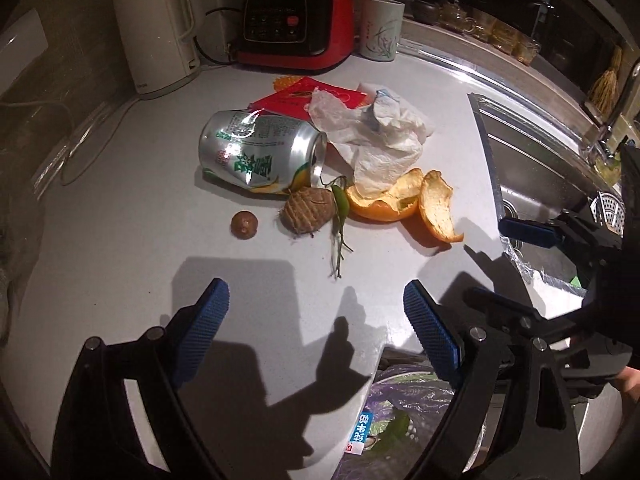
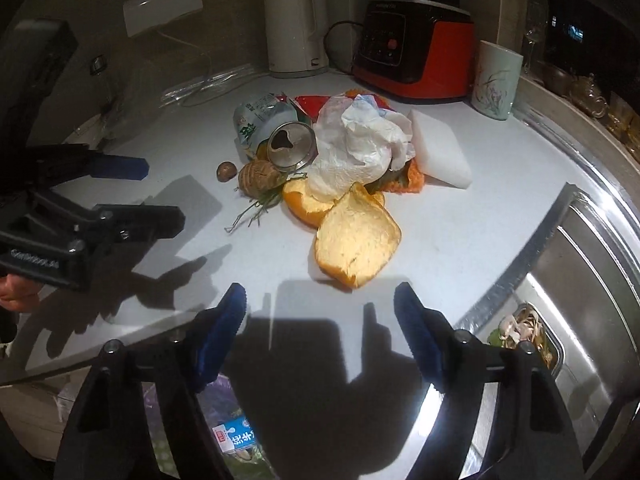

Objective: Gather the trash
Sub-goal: 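Return both tools to the counter pile and approach the taro and bread crust, then grasp the taro with the left tool while the right tool grasps the bread crust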

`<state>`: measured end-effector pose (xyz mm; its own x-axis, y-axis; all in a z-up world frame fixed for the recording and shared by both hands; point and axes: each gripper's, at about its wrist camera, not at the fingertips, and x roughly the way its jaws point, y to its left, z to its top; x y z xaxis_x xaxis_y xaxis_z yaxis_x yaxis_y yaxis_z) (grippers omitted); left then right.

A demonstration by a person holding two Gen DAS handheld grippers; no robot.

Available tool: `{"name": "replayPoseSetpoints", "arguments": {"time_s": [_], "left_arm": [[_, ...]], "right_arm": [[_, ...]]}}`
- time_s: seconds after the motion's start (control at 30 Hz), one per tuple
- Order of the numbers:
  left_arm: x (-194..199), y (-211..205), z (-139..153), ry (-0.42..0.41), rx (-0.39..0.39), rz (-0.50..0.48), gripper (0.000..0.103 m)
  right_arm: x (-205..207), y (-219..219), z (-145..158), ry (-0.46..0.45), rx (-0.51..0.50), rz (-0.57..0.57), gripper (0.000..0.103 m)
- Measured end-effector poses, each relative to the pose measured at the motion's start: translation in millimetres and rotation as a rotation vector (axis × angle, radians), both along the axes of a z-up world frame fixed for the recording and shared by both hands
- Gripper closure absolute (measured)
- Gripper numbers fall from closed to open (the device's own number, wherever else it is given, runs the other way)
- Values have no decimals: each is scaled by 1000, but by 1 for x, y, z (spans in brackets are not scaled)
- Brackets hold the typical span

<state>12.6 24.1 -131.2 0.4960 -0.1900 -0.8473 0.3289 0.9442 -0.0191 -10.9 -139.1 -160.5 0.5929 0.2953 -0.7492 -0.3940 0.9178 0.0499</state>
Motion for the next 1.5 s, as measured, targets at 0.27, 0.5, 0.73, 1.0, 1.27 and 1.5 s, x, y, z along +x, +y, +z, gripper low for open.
{"name": "replayPoseSetpoints", "arguments": {"time_s": [0.27,0.5,0.73,1.0,1.27,1.5], "left_arm": [[18,10,-2,8,-7,55,18],[28,5,-12,36,-33,22,18],[54,-6,-34,66,-24,-8,18],[85,-2,-50,98,-54,27,18],[90,-12,-55,92,-45,26,33],[84,-19,-53,90,-44,6,61]], "right_arm": [[35,-1,-20,48,-39,55,67],[40,-20,-7,63,48,55,97],[26,-42,22,39,97,34,97],[11,-63,30,37,110,15,97],[8,-73,24,64,115,-7,97],[5,-74,23,73,126,-20,97]]}}
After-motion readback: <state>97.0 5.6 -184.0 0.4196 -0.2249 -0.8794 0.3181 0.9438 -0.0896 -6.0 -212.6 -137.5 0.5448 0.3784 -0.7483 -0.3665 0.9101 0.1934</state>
